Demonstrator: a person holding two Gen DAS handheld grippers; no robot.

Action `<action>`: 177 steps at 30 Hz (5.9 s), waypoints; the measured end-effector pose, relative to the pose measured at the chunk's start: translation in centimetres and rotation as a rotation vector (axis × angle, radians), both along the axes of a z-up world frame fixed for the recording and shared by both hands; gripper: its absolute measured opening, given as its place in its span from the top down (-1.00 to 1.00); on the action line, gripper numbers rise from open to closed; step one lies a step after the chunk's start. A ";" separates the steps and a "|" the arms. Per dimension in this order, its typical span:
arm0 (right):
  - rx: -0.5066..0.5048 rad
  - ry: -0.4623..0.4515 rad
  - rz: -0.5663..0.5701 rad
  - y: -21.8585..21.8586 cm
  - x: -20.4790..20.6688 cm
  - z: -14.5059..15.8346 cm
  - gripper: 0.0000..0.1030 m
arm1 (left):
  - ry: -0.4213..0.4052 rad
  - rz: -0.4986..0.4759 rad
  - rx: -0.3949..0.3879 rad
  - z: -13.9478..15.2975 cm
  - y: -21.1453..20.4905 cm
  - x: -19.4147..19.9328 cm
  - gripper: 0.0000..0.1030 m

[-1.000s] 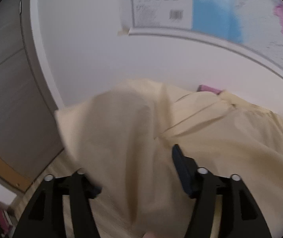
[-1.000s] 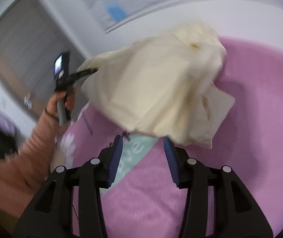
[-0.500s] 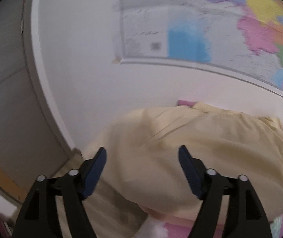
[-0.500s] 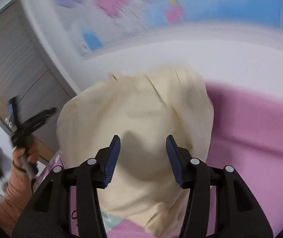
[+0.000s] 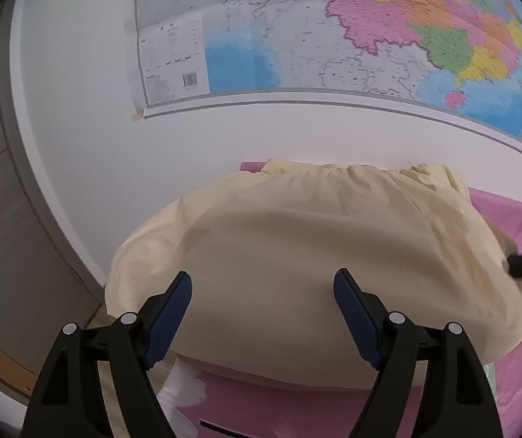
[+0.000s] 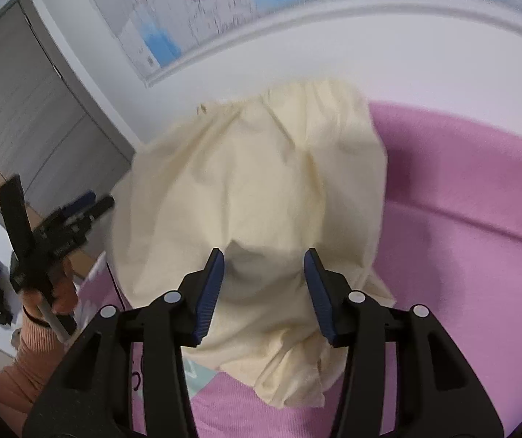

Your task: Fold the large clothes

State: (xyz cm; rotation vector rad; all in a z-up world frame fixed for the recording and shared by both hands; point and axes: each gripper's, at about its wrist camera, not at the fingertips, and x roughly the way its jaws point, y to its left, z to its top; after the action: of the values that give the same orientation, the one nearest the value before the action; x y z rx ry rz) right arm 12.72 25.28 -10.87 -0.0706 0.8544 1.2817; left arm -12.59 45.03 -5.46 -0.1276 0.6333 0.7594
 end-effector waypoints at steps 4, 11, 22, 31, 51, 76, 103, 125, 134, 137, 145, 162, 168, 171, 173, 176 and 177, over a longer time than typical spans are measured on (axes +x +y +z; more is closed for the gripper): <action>0.051 -0.040 0.009 -0.7 -0.8 1.4 0.09 | 0.001 -0.004 0.029 0.2 -1.6 0.3 -0.54; 0.013 -0.080 0.062 1.8 -2.3 0.5 0.08 | -0.006 -0.055 0.014 0.4 -3.1 1.3 -0.55; -0.013 -0.038 0.096 2.9 -3.4 -0.8 0.06 | 0.016 -0.060 -0.041 -0.8 -2.8 2.1 -0.55; -0.088 -0.111 0.129 3.4 -5.0 -2.0 0.06 | 0.030 -0.129 -0.075 -1.8 -4.5 2.1 -0.57; -0.095 -0.039 -0.075 12.9 4.3 -0.4 0.16 | 0.069 -0.078 -0.095 -1.6 0.8 5.9 -0.57; 0.047 -0.146 0.099 1.5 -4.8 0.0 0.04 | -0.011 -0.140 -0.126 0.1 -1.7 1.3 -0.57; 0.043 -0.187 0.072 0.1 -7.7 -1.7 -0.20 | -0.056 -0.096 -0.111 0.2 -8.9 -0.1 -0.57; 0.134 -0.311 0.000 -5.7 -12.6 -0.7 -0.89 | -0.114 -0.025 -0.120 1.1 -15.6 -4.7 -0.86; 0.140 -0.312 0.006 -7.1 -13.7 -0.8 -0.89 | -0.121 -0.030 -0.099 1.7 -17.2 -5.6 -0.86; 0.147 -0.306 0.003 -7.7 -14.0 -0.8 -0.89 | -0.130 -0.021 -0.093 1.9 -17.5 -6.0 -0.86; 0.161 -0.298 -0.007 -8.7 -14.7 -0.8 -0.89 | -0.134 -0.019 -0.076 2.1 -18.4 -6.8 -0.86; 0.178 -0.296 -0.014 -10.0 -15.7 -0.5 -0.89 | -0.130 -0.026 -0.087 1.7 -19.2 -7.5 -0.86; 0.178 -0.294 -0.015 -10.2 -15.8 -0.6 -0.89 | -0.133 -0.024 -0.085 1.7 -19.3 -7.6 -0.86; 0.180 -0.294 -0.015 -10.3 -15.8 -0.5 -0.89 | -0.134 -0.023 -0.082 1.8 -19.4 -7.8 -0.86; 0.181 -0.293 -0.015 -10.4 -15.8 -0.5 -0.89 | -0.136 -0.022 -0.082 1.8 -19.5 -7.8 -0.86; 0.181 -0.292 -0.012 -10.4 -15.9 -0.5 -0.89 | -0.135 -0.021 -0.081 1.8 -19.5 -7.9 -0.86; 0.180 -0.291 -0.011 -10.4 -15.9 -0.5 -0.89 | -0.137 -0.021 -0.081 1.8 -19.6 -8.0 -0.86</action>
State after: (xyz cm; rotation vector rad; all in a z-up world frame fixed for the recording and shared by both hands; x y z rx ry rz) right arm -3.15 14.93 -11.39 -0.1065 0.4883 1.2948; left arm -20.55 25.43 -3.63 -0.2448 0.5346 0.6991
